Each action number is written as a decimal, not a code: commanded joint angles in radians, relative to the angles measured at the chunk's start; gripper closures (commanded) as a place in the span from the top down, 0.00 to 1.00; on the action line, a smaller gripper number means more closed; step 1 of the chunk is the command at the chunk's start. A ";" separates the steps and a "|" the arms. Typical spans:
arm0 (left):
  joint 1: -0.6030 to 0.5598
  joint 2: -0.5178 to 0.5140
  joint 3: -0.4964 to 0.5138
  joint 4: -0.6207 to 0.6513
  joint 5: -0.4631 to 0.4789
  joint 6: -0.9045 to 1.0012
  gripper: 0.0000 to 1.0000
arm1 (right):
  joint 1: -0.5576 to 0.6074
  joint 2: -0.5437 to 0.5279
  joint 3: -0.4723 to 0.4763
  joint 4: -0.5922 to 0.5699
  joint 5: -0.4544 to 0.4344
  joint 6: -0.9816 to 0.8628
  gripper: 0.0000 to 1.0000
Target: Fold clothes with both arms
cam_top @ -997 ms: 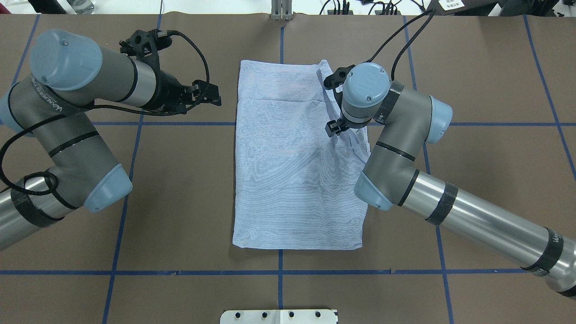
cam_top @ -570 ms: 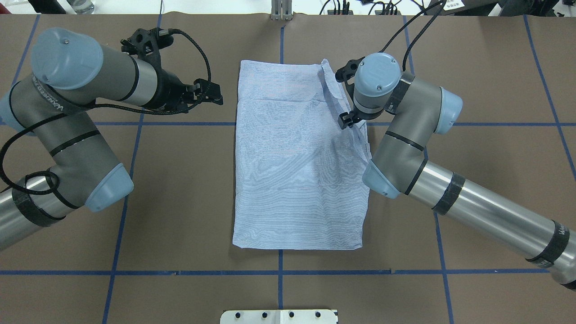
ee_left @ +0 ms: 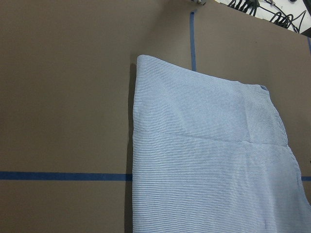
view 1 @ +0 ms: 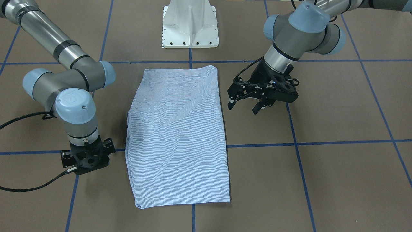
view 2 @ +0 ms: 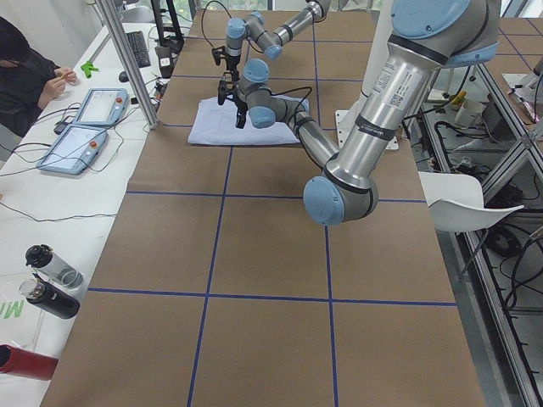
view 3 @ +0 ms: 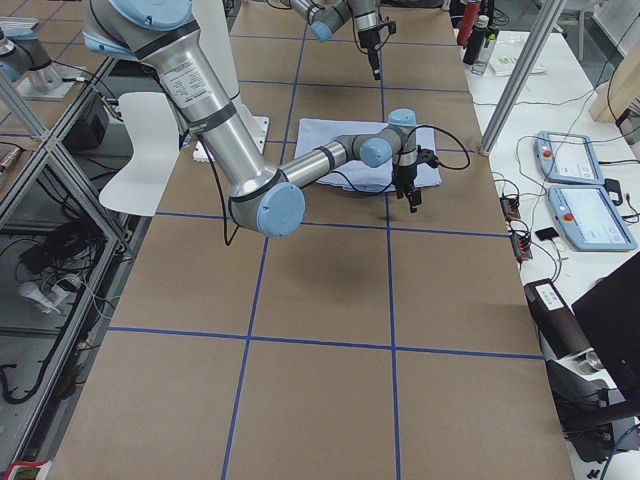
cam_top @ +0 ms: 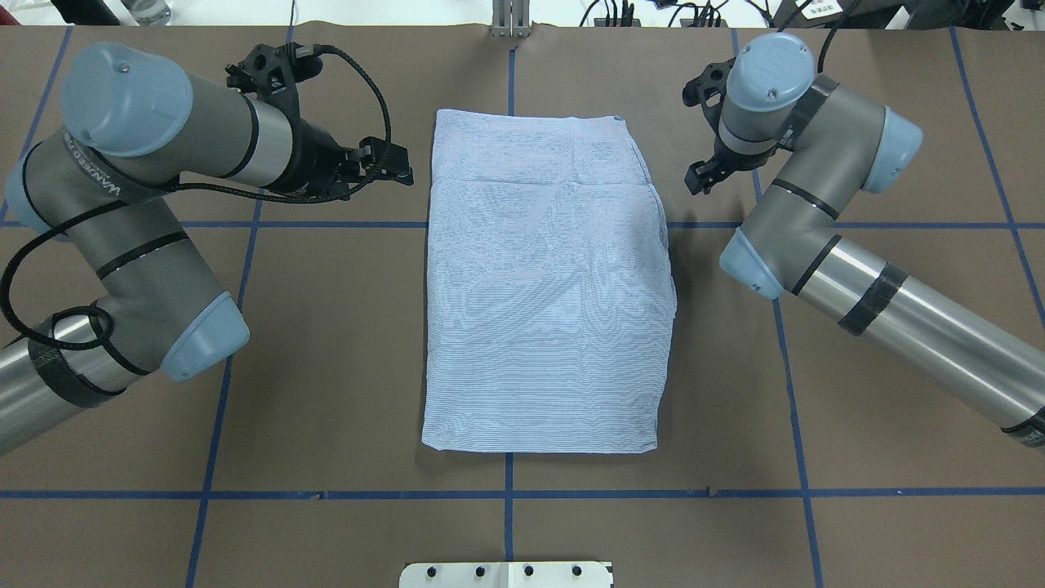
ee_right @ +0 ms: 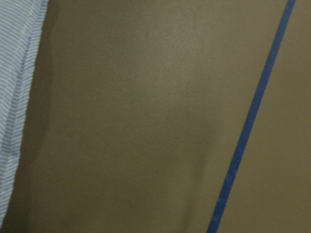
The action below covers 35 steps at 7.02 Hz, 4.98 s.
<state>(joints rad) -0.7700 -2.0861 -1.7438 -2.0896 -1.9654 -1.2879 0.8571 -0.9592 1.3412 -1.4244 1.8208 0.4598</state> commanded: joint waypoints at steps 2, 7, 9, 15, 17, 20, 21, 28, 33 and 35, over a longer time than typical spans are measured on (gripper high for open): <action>0.000 0.000 -0.008 0.000 -0.003 0.005 1.00 | 0.092 -0.050 0.066 0.028 0.151 -0.026 1.00; 0.006 0.118 -0.149 0.019 -0.050 -0.005 1.00 | 0.059 -0.344 0.513 0.028 0.296 0.249 1.00; 0.059 0.162 -0.161 0.022 -0.066 -0.093 1.00 | -0.068 -0.389 0.614 0.030 0.285 0.447 1.00; 0.478 0.161 -0.165 0.020 0.128 -0.480 0.99 | -0.234 -0.382 0.645 0.142 0.256 0.766 1.00; 0.506 0.152 -0.110 0.020 0.163 -0.484 0.95 | -0.243 -0.378 0.645 0.142 0.256 0.778 1.00; 0.503 0.130 -0.069 0.022 0.181 -0.482 0.81 | -0.244 -0.377 0.653 0.142 0.256 0.780 1.00; 0.502 0.130 -0.066 0.022 0.181 -0.482 0.71 | -0.244 -0.378 0.651 0.142 0.256 0.780 1.00; 0.474 0.124 -0.071 0.020 0.183 -0.482 0.00 | -0.280 -0.377 0.653 0.142 0.230 0.850 1.00; 0.457 0.123 -0.080 0.022 0.181 -0.482 0.00 | -0.481 -0.288 0.642 0.054 0.062 1.286 1.00; 0.451 0.123 -0.082 0.022 0.180 -0.482 0.00 | -0.515 -0.230 0.641 -0.052 -0.001 1.437 1.00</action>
<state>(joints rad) -0.3150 -1.9635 -1.8249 -2.0678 -1.7844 -1.7703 0.3639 -1.2217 1.9829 -1.4137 1.8479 1.8033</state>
